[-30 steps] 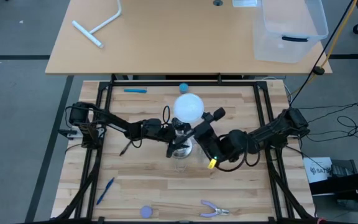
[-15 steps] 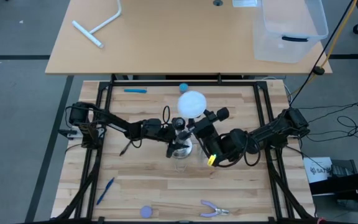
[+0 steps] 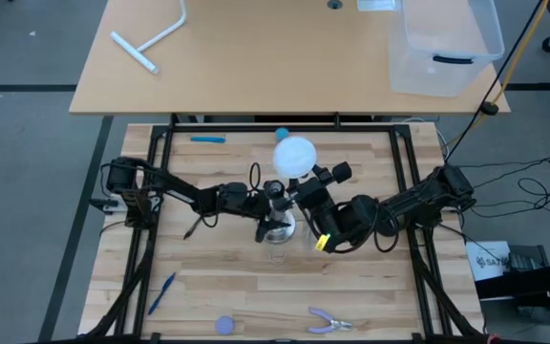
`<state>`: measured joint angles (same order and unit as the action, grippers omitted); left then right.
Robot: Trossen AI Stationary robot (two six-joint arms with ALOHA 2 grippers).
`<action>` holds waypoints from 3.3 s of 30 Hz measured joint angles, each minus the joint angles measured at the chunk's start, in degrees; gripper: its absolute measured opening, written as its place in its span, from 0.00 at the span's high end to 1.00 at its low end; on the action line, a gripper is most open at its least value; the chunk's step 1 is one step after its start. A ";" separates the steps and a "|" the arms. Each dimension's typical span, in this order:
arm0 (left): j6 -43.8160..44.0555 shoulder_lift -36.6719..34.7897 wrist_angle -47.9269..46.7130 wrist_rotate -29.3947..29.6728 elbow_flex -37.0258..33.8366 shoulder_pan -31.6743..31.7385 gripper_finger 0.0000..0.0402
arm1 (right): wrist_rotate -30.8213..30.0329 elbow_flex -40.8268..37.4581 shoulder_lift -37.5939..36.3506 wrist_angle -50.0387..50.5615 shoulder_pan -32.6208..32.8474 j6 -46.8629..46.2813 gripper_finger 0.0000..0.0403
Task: Screw lightbulb
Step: Remove the lightbulb from the lamp
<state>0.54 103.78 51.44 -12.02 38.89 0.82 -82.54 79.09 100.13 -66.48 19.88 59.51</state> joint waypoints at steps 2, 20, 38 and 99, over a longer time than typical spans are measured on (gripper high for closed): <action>0.00 -0.59 -0.27 0.59 0.00 -0.44 0.36 | 0.04 0.00 -0.89 1.46 0.19 -0.13 0.63; -0.53 -6.52 -4.00 2.16 -0.20 -1.45 0.33 | 1.07 0.00 -6.04 12.22 3.10 -0.58 0.62; 5.31 -10.89 -3.43 2.61 0.13 -1.18 0.05 | 1.42 -0.01 -6.07 13.14 6.12 -0.52 0.62; -7.32 -64.12 -19.51 29.58 -19.93 -4.59 0.04 | 58.77 -20.33 -11.62 91.98 -30.40 -70.21 0.61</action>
<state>-6.79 39.66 31.92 17.56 18.96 -3.77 -23.77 58.76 88.51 25.50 -10.52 -10.70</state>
